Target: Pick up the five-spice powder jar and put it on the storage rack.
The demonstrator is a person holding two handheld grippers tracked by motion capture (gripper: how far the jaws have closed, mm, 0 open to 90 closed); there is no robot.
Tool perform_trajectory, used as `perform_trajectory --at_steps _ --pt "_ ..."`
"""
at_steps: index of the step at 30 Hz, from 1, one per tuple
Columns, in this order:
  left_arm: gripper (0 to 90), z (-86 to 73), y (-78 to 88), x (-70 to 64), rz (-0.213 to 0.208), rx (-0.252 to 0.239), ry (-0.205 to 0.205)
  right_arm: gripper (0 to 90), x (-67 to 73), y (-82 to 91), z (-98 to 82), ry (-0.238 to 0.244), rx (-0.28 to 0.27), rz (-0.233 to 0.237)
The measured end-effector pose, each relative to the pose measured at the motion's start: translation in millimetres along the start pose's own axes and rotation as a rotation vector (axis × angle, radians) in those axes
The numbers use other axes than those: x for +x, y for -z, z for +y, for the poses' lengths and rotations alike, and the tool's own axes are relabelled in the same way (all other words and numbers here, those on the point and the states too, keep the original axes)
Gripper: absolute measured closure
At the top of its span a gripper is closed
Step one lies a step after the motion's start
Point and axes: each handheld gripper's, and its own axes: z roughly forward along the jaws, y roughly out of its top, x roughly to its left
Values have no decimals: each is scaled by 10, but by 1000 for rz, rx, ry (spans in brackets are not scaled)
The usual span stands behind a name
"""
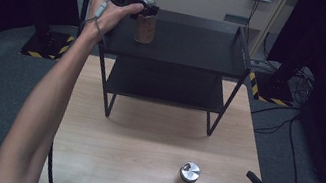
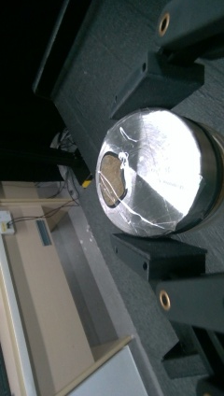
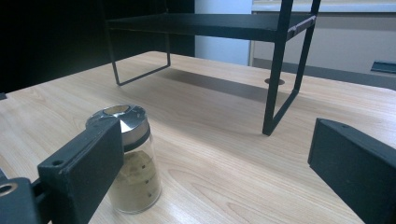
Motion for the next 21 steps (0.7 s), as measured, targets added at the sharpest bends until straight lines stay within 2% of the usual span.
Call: perform_trajectory --at_steps 3,4,7,8,11,14,21 --pt "119 -89 74 30 -14 -86 37 41 1 2 0 0 0 0" --pt "104 -108 106 32 -19 -104 36 41 2 5 0 1 -2 0" --pt "68 -137 217 11 -32 -120 7 41 0 6 -1 0 -1 0" --pt "64 -166 263 -3 -34 -130 -5 41 -1 5 -2 0 -2 0" --pt "59 -289 377 7 -67 -158 5 41 0 -3 2 4 1 4" --pt "51 -433 487 4 -83 -182 -2 41 7 -3 7 5 2 4" --pt "52 -790 734 -64 -130 -214 -53 42 10 -7 7 4 3 1"
